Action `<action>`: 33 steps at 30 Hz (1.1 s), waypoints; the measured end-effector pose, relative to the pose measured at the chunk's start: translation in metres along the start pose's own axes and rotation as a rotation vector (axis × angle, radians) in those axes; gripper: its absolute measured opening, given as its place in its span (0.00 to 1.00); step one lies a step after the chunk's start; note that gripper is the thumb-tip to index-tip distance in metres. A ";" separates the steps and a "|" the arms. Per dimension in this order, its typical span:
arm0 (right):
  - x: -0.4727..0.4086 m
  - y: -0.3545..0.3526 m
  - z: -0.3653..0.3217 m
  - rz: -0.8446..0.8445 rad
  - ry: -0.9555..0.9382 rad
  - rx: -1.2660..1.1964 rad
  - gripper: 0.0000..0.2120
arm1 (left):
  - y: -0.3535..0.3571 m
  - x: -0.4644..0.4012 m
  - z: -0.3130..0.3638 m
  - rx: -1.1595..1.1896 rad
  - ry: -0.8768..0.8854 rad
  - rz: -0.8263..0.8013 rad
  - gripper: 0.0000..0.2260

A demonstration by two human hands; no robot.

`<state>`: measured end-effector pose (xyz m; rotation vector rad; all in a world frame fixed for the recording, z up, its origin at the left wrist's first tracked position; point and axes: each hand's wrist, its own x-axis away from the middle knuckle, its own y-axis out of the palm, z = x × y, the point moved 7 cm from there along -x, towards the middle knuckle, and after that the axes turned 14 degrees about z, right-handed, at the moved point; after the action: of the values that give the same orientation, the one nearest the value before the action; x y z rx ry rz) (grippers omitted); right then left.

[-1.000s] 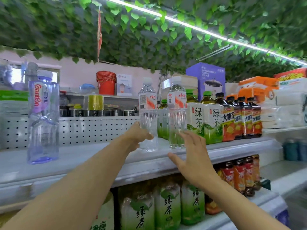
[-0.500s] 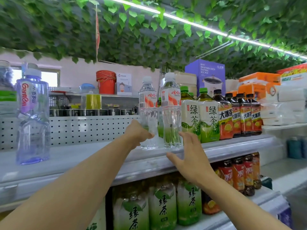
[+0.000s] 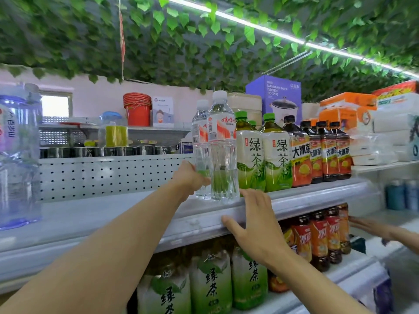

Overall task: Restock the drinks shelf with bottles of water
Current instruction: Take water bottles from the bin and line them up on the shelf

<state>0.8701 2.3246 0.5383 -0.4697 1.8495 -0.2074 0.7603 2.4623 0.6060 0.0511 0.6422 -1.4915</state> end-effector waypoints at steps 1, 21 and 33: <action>0.000 0.001 0.000 0.000 -0.004 0.004 0.32 | 0.001 0.000 -0.001 0.002 0.005 0.000 0.17; 0.002 0.002 0.000 -0.017 -0.011 0.046 0.33 | 0.004 -0.002 0.000 -0.025 0.071 0.001 0.16; 0.002 0.001 0.000 -0.014 -0.019 0.055 0.33 | 0.011 -0.006 0.000 -0.038 0.062 -0.037 0.18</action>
<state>0.8696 2.3248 0.5363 -0.4453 1.8175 -0.2617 0.7706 2.4686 0.6044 0.0559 0.7246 -1.5178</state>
